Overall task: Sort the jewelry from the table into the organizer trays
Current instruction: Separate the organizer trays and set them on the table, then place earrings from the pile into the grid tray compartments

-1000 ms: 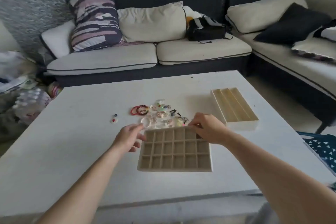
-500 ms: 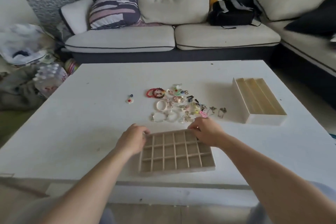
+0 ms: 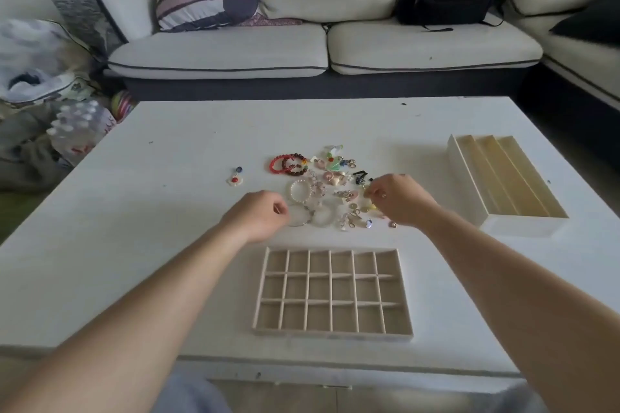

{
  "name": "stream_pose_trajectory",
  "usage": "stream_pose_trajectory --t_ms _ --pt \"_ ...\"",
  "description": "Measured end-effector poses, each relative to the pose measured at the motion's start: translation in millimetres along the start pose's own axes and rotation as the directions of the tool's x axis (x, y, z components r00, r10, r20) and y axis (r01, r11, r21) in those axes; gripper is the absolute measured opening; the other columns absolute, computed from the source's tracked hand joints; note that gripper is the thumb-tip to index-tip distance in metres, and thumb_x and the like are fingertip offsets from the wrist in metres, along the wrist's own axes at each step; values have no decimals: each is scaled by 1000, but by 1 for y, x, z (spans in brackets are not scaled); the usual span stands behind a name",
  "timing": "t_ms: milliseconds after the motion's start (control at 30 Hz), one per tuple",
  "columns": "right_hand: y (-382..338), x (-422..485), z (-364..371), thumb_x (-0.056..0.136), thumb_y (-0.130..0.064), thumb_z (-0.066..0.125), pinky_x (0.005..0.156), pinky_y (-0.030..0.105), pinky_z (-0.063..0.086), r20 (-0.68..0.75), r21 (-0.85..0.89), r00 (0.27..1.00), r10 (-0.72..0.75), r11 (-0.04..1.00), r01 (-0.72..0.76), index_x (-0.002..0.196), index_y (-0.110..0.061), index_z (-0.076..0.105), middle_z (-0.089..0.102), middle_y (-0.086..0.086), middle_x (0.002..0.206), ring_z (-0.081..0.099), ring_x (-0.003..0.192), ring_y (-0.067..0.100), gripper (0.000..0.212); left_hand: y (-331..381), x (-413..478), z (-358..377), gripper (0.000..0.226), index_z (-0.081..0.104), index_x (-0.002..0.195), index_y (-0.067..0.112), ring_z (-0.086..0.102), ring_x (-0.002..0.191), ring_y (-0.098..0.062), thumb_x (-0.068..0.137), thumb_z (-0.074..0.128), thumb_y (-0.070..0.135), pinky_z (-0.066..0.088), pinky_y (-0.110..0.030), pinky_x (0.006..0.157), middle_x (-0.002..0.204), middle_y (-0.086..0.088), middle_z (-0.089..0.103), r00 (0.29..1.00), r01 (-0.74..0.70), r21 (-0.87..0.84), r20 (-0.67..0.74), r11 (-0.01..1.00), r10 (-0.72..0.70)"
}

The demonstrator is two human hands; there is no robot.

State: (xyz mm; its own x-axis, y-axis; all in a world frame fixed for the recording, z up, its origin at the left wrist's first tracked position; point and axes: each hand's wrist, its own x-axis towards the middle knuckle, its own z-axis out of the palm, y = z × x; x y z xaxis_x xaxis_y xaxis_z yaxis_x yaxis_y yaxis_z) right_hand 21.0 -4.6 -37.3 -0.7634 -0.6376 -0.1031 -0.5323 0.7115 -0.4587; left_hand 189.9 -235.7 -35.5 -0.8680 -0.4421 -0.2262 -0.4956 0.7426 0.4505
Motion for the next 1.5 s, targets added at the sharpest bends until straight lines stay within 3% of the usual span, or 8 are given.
stream_pose_trajectory --t_ms 100,233,400,600,767,1100,1367,1500 --pt "-1 14 5 97 -11 44 52 30 51 -21 -90 998 -58 994 55 102 -33 73 58 -10 107 69 68 17 37 6 11 2 5 70 86 32 66 90 -12 89 66 30 49 -28 76 93 12 70 999 -35 -94 20 995 38" --pt "0 29 19 95 -8 52 68 33 52 -30 -155 993 -114 982 108 101 -36 73 58 -14 115 58 105 15 36 21 23 0 8 72 93 29 65 88 -7 93 64 29 48 -24 73 95 15 69 997 -74 -203 -8 976 74" --pt "5 35 33 96 -12 59 86 35 50 8 -189 994 -107 976 106 108 -34 72 59 -12 121 50 117 16 29 34 32 8 9 72 94 27 63 89 -5 94 63 29 46 -23 73 99 16 69 994 -104 -220 9 970 108" --pt "-1 40 37 96 -21 58 91 34 42 2 -241 994 -113 964 111 113 -38 71 60 -11 118 52 115 19 27 33 33 13 10 71 95 28 61 89 -2 95 62 29 43 -22 73 99 17 67 993 -106 -200 39 974 115" --pt "-7 39 39 90 -21 62 77 30 40 -31 -212 998 -60 976 52 103 -37 72 56 -12 99 58 102 20 23 31 30 14 12 72 97 26 63 94 -8 94 62 31 44 -23 75 100 14 68 993 -93 -166 51 982 103" --pt "-11 40 46 96 -18 62 77 28 39 -68 -357 988 -138 928 105 99 -26 71 56 -5 112 51 105 19 12 30 28 13 14 71 103 24 61 98 -11 95 63 33 43 -25 80 105 10 67 993 -79 -155 72 985 91" --pt "-5 44 37 98 -9 54 73 31 47 -82 -211 993 -85 975 66 100 -19 66 64 -3 100 58 97 21 16 32 30 13 12 70 101 25 59 87 -5 96 63 33 42 -24 72 98 13 66 992 -96 -170 59 981 108" --pt "0 42 33 95 -14 55 69 30 47 -34 -191 997 -68 980 61 99 -31 67 62 -13 97 56 91 15 21 34 30 14 9 69 98 27 59 86 -4 95 63 33 42 -23 70 99 12 66 992 -105 -168 56 980 116"
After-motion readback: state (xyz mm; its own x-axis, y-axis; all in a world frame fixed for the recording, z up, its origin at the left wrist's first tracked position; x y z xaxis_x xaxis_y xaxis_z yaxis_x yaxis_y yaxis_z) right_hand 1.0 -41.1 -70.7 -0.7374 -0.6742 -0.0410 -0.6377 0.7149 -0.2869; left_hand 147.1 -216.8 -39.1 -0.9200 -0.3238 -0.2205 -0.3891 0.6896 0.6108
